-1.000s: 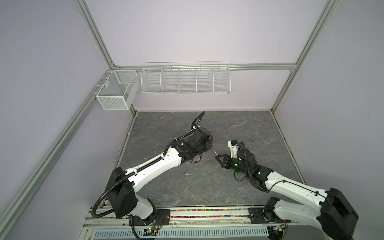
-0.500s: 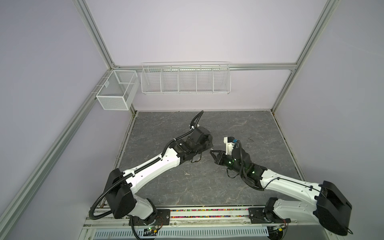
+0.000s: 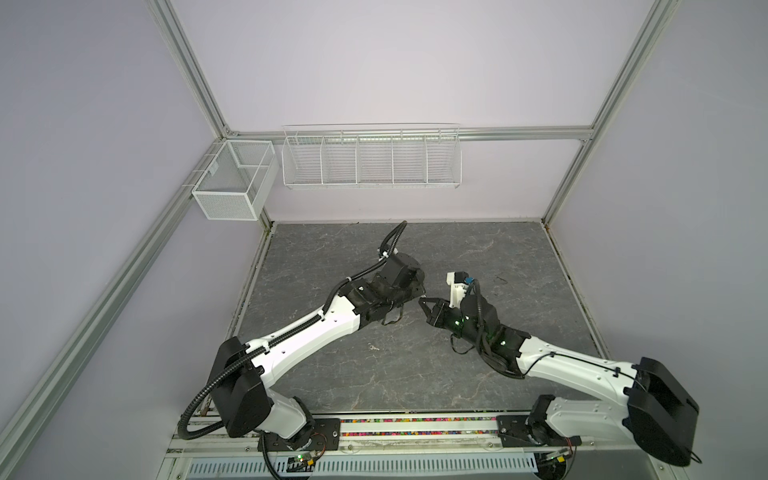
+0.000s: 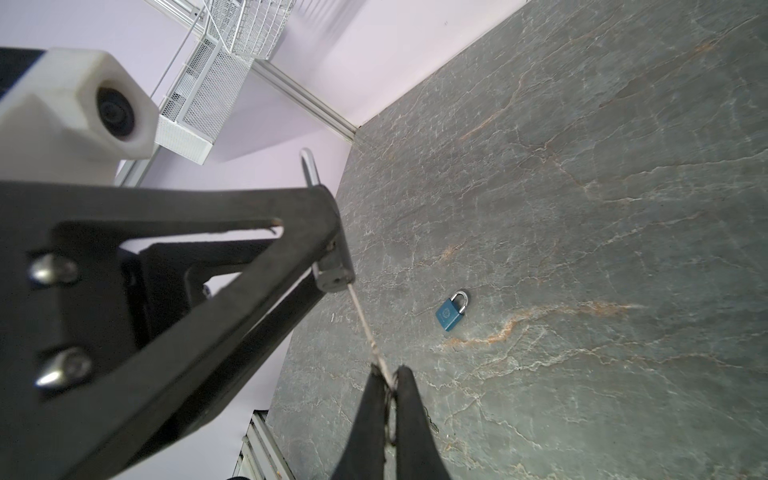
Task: Unlock with the key
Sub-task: 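Bring the key tip to the padlock underside, both grippers meeting mid-table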
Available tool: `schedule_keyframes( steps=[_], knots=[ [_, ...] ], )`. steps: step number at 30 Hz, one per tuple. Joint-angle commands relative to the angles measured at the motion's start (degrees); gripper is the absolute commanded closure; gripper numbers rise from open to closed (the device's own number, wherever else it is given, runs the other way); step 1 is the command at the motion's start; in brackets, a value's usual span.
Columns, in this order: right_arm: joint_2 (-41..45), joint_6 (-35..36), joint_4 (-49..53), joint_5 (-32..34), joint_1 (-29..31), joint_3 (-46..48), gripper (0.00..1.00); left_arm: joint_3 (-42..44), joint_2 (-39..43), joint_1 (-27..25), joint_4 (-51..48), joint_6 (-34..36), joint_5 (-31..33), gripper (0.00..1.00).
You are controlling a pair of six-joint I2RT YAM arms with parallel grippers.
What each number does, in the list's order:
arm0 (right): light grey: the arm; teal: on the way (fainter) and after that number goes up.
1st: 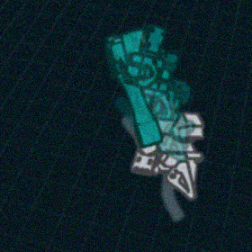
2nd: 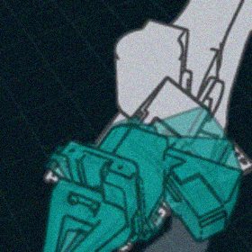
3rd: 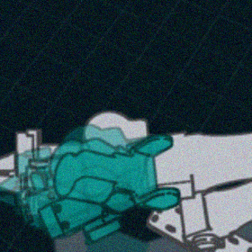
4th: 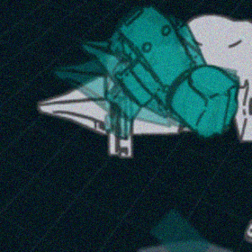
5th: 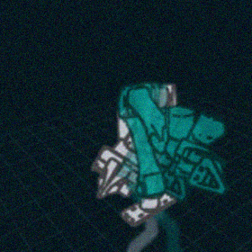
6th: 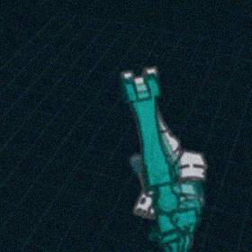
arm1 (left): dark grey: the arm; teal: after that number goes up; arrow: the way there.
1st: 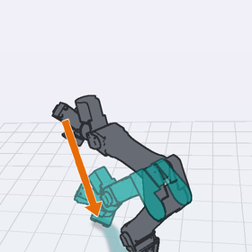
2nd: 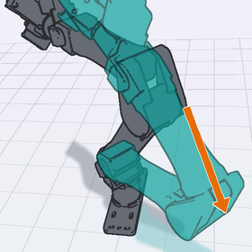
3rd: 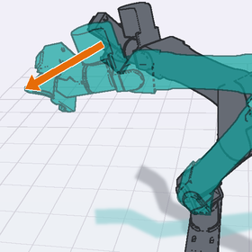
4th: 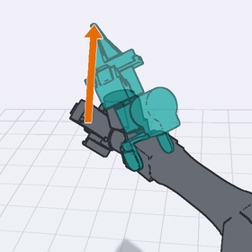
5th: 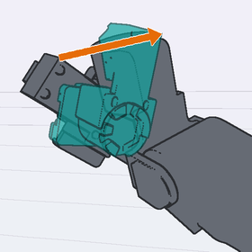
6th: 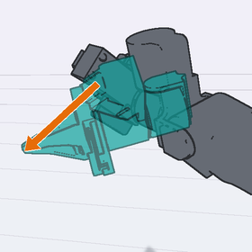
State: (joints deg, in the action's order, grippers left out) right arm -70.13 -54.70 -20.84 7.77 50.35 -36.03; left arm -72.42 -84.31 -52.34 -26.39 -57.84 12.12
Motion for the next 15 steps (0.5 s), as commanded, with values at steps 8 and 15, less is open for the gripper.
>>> schedule_keyframes(
  steps=[8,15],
  knots=[
    [0.7,-1.3,-0.5,1.4,-0.1,-1.7,0.94,1.1,1.0,0.2,1.1,0.8,0.8,1.0],
    [-0.2,-0.7,-0.6,0.6,-0.1,-2.6,0.94,1.5,0.8,0.2,1.9,0.7,0.5,1.0]
  ],
)
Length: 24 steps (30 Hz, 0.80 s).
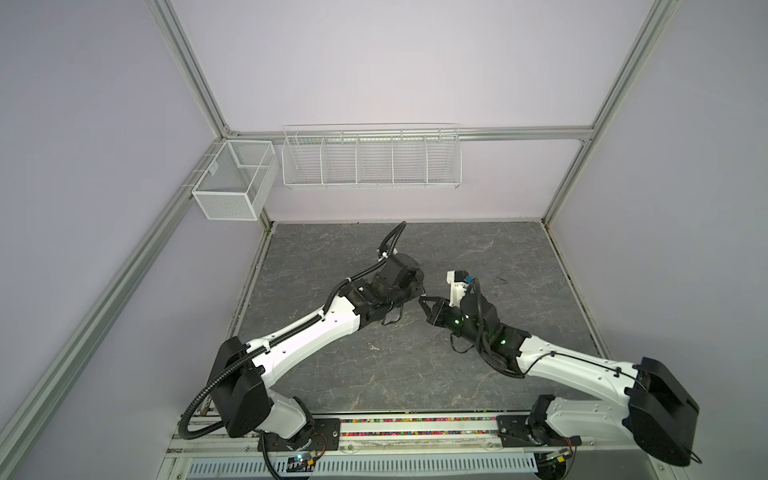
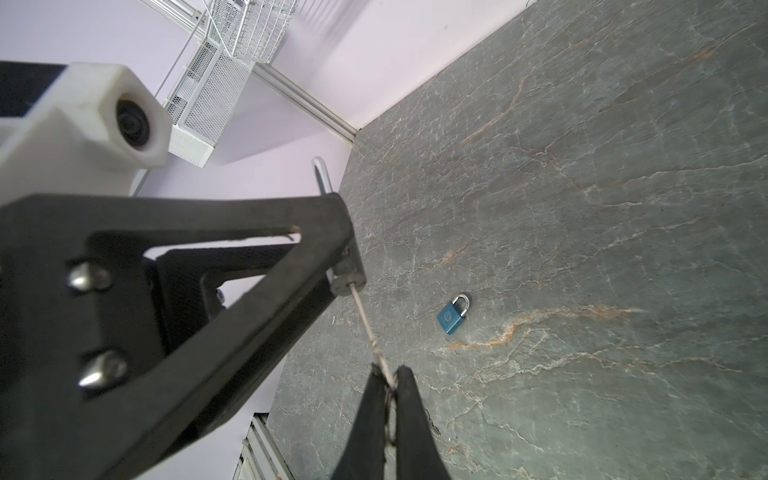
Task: Unlock with the key
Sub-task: 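Bring the key tip to the padlock underside, both grippers meeting mid-table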
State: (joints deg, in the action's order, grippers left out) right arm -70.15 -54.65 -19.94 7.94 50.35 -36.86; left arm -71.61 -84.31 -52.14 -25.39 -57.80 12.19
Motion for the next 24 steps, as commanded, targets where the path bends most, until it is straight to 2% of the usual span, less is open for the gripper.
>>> schedule_keyframes(
  steps=[1,11,18,24],
  knots=[
    [-0.6,-0.9,-1.5,0.2,0.0,-1.9,0.94,0.5,0.7,0.0,0.8,0.8,0.4,1.0],
    [-1.7,-2.3,-2.8,-3.1,-2.2,-2.5,0.94,-0.9,1.1,-1.6,-3.1,3.8,2.4,1.0],
    [-1.8,-0.1,-2.8,-6.6,-3.3,-4.6,0.94,-1.2,0.7,-3.5,-5.0,4.6,2.6,1.0],
    [-1.0,2.3,-1.4,-9.8,-5.3,-7.3,0.94,-4.9,-0.3,-6.1,-9.9,7.3,3.7,1.0]
  ],
)
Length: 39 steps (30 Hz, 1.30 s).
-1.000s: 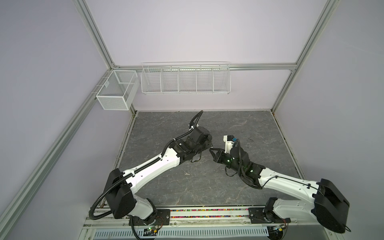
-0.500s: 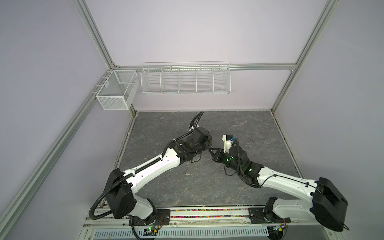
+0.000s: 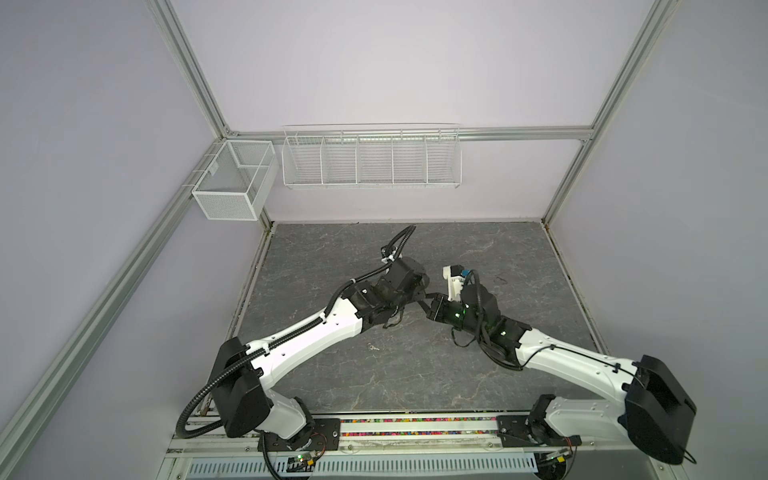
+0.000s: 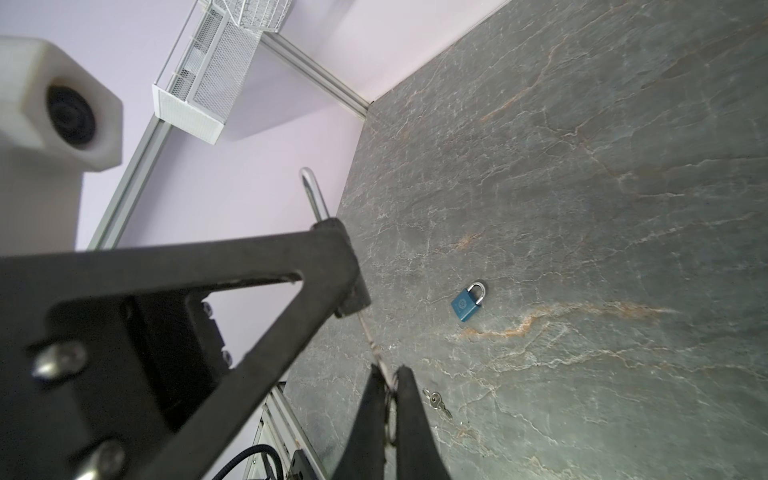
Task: Unlock with the key
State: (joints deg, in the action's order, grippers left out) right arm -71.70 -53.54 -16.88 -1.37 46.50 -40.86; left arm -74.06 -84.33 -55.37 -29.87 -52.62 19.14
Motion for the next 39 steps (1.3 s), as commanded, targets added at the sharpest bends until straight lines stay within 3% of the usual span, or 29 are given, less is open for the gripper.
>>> schedule_keyframes(
  steps=[1,13,22,30,36,39],
  knots=[
    [0.7,1.6,-4.5,-0.6,-1.4,-3.6,0.94,-2.4,-0.3,-3.0,-5.3,2.3,-3.9,1.0],
    [2.8,6.8,0.3,1.5,-2.0,-5.9,0.94,-2.6,-0.4,-3.6,-6.2,3.9,-9.7,1.0],
    [3.7,7.0,-1.3,-1.9,-3.6,-6.9,0.94,-2.7,-1.1,-4.6,-9.9,5.2,-9.4,1.0],
    [2.9,5.3,-0.9,-5.1,-3.1,-8.9,0.94,-2.3,-2.1,-4.8,-11.6,5.6,-4.1,1.0],
    [3.9,6.8,2.8,-3.7,-3.8,-9.1,0.94,-1.9,-1.3,-4.8,-11.6,4.5,-6.9,1.0],
    [3.5,7.3,2.1,-5.3,-3.4,-9.1,0.94,-1.7,-0.7,-4.0,-12.0,4.5,-3.6,1.0]
  ],
)
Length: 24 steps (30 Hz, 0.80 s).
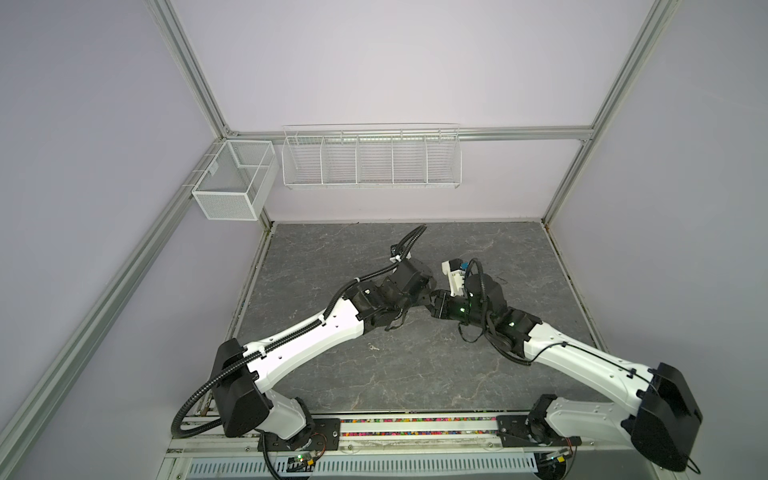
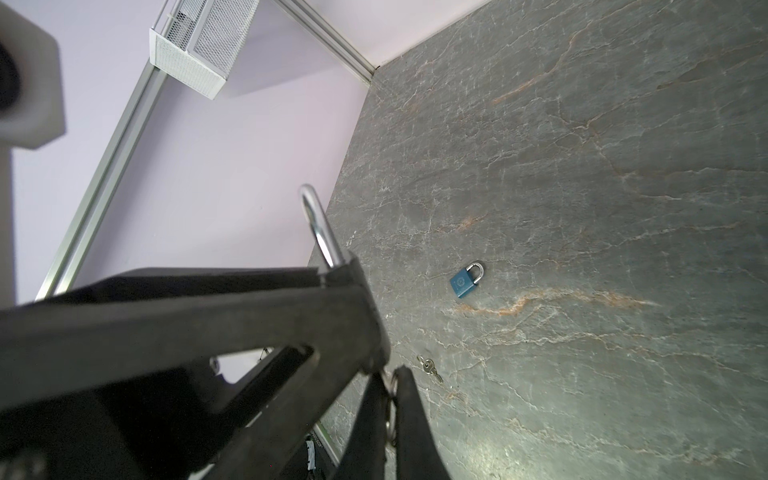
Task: Unlock with the key
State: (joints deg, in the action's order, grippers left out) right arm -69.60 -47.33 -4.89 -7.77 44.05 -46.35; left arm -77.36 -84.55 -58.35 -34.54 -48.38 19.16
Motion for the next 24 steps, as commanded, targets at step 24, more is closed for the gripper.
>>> schedule_keyframes(
  steps=[24],
  knots=[
    [1.0,1.5,-17.4,-8.2,-0.9,4.0,0.84,3.1,5.9,2.4,3.3,-1.8,-0.7,1.0]
  ],
)
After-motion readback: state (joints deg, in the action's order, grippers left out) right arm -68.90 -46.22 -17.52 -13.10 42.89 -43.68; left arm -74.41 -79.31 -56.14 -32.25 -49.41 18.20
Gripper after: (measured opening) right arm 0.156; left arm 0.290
